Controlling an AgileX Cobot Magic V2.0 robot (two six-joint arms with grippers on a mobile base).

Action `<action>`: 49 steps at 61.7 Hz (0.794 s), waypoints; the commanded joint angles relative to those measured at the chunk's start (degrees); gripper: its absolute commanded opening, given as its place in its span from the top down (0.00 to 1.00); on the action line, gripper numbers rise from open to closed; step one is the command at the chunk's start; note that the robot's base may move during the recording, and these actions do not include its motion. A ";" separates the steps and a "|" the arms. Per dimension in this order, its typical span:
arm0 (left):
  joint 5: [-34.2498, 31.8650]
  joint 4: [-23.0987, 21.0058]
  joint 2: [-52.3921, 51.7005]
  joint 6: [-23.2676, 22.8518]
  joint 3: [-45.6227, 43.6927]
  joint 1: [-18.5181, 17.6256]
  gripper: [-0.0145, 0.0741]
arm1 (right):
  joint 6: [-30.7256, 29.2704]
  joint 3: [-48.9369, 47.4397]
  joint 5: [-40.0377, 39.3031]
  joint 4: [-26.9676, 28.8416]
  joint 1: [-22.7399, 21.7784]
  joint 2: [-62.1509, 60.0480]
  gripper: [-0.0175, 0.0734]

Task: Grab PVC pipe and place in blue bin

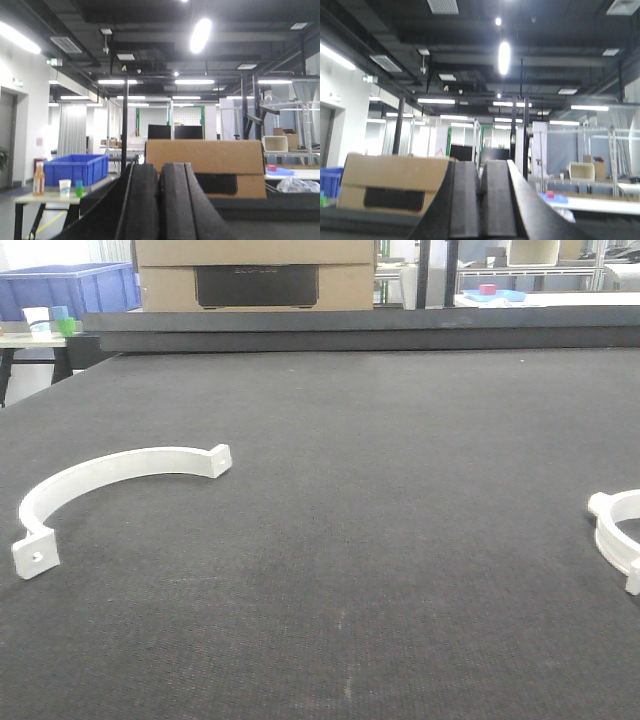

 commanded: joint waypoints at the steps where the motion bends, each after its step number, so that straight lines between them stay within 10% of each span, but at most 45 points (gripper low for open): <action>1: -0.05 0.10 3.64 0.82 -4.94 -0.02 0.96 | -0.62 -3.07 -1.58 -0.15 -0.20 0.30 0.99; 27: 26.39 -0.12 27.74 0.82 -32.46 -0.02 0.96 | -0.62 -19.59 22.89 -0.04 -0.20 8.54 0.99; 49: 41.25 -10.01 48.48 0.82 -43.12 -0.02 0.96 | -0.62 -22.54 45.55 7.11 -0.20 26.93 0.99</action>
